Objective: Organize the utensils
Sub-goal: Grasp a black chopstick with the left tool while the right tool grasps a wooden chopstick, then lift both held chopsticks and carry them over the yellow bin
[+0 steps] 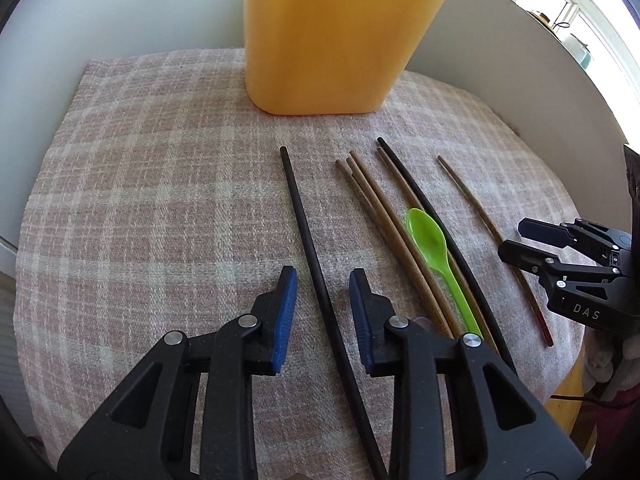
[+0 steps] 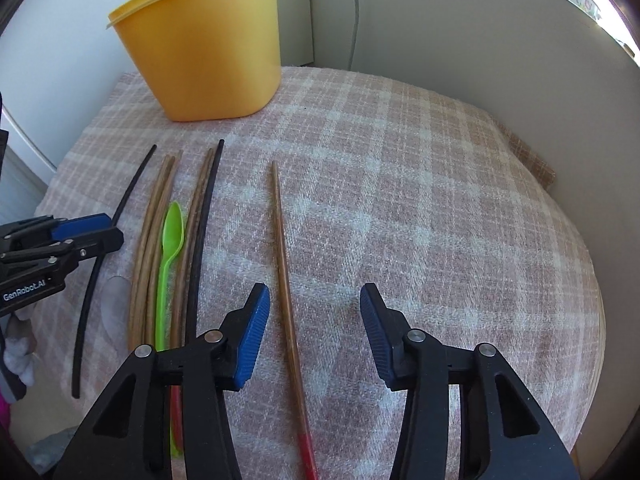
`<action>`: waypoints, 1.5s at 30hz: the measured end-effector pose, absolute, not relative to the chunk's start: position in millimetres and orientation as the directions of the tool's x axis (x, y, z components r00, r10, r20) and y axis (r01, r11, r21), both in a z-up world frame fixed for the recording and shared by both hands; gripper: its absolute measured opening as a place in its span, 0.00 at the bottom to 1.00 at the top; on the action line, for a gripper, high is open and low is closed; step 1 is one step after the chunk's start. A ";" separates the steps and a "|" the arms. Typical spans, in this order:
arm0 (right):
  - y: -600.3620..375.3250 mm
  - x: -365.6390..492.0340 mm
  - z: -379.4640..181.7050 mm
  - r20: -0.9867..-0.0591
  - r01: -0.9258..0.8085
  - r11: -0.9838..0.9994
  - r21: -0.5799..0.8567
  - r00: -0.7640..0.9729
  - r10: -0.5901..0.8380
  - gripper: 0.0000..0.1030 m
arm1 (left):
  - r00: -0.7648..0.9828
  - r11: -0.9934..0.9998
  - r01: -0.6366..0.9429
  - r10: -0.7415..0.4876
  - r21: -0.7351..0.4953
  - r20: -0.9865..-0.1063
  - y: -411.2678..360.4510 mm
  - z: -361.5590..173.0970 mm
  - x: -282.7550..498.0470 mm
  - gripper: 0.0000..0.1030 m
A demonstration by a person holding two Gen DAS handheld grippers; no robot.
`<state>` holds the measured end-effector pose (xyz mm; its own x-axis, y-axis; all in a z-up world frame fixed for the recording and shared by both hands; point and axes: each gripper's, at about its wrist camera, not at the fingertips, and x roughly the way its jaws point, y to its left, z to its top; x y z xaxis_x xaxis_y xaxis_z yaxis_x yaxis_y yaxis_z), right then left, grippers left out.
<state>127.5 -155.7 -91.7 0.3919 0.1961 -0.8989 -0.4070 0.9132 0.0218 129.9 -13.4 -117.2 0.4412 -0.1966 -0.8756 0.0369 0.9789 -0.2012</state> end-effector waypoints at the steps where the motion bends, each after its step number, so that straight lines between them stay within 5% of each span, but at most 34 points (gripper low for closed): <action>1: -154.5 126.3 -93.0 -0.902 -0.413 0.911 0.015 0.388 0.190 0.43 | 0.445 0.980 0.041 -0.195 -0.197 -0.874 -12.7 -118.1 131.4 0.22; 6: -147.7 125.8 -96.4 -0.907 -0.437 0.899 -0.025 0.388 0.164 0.36 | 0.453 0.978 0.044 -0.199 -0.202 -0.869 -6.1 -125.4 150.0 0.11; 14: -143.3 125.9 -97.2 -0.911 -0.455 0.891 -0.015 0.374 0.175 0.07 | 0.452 0.975 0.039 -0.211 -0.217 -0.867 7.5 -118.9 150.4 0.08; 41: -140.0 86.0 -18.6 -0.754 -0.412 0.906 -0.096 0.624 0.204 0.05 | 0.678 0.964 0.083 -0.239 -0.252 -0.695 59.3 13.2 76.7 0.05; 45: -140.1 77.7 -9.7 -0.733 -0.409 0.906 -0.112 0.649 0.202 0.05 | 0.642 0.968 0.076 -0.231 -0.239 -0.731 59.5 8.1 81.0 0.05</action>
<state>77.7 -140.1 -9.7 0.6493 0.2024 -0.7331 -0.4087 0.9058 -0.1120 81.0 59.5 8.1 0.6423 -0.2306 -0.7310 0.0762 0.9681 -0.2385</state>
